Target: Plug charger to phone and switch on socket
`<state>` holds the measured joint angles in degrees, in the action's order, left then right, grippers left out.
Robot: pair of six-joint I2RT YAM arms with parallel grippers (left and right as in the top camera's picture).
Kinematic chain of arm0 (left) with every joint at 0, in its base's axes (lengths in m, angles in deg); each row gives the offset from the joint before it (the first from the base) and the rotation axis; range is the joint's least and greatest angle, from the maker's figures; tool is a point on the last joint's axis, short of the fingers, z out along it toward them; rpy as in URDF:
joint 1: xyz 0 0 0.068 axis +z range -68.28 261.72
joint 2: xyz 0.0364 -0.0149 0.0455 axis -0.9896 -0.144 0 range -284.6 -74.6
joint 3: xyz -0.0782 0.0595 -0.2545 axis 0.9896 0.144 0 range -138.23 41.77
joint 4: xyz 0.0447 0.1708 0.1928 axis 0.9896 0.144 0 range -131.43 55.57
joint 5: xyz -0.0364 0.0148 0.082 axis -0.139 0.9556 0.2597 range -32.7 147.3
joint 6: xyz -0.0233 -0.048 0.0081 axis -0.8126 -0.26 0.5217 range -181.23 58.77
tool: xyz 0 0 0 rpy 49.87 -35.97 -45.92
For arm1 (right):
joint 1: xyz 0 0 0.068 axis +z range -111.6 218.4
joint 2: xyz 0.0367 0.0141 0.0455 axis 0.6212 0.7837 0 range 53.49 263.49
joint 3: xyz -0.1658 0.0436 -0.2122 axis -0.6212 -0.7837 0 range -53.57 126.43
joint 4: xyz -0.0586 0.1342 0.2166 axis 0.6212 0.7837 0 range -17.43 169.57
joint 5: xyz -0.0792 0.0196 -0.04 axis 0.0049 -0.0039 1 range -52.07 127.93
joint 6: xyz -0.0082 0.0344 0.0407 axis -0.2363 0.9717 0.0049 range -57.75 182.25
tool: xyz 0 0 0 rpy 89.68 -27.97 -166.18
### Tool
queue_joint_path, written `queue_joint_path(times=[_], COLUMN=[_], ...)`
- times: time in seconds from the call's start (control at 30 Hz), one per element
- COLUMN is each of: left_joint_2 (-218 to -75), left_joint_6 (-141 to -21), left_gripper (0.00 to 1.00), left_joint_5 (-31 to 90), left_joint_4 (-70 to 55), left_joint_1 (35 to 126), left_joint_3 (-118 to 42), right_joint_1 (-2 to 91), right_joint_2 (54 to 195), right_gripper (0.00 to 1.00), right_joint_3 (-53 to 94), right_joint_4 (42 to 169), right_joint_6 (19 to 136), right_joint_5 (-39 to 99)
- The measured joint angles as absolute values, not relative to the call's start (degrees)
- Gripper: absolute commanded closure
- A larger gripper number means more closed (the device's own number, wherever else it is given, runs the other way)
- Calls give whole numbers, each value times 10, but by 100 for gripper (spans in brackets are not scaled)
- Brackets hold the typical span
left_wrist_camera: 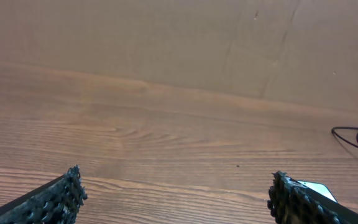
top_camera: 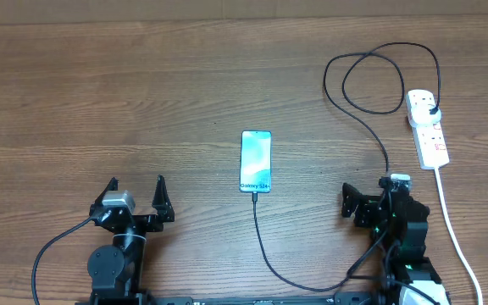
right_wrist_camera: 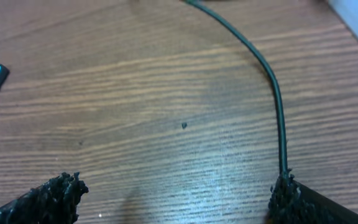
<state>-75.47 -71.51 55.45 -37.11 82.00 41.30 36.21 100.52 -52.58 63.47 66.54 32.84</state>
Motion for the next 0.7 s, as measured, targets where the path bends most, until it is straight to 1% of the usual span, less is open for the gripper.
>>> queue_joint_path(times=[0.17,0.33,0.53,0.7], left_joint_2=[-755,-755,-755,-755], left_joint_6=[-715,-715,-715,-715], left_gripper=[0,0,0,0], left_joint_5=[555,555,555,555], left_joint_4=[-371,-371,-371,-371], left_joint_1=[820,820,820,820], left_joint_3=[413,413,413,413], right_joint_1=[362,362,364,384], right_joint_2=[948,844,721,676], right_gripper=[0,0,0,0], right_joint_3=[-526,-526,-526,-526], right_joint_4=[686,773,772,772], right_joint_6=[665,663,656,656], right_joint_5=[328,328,328,326])
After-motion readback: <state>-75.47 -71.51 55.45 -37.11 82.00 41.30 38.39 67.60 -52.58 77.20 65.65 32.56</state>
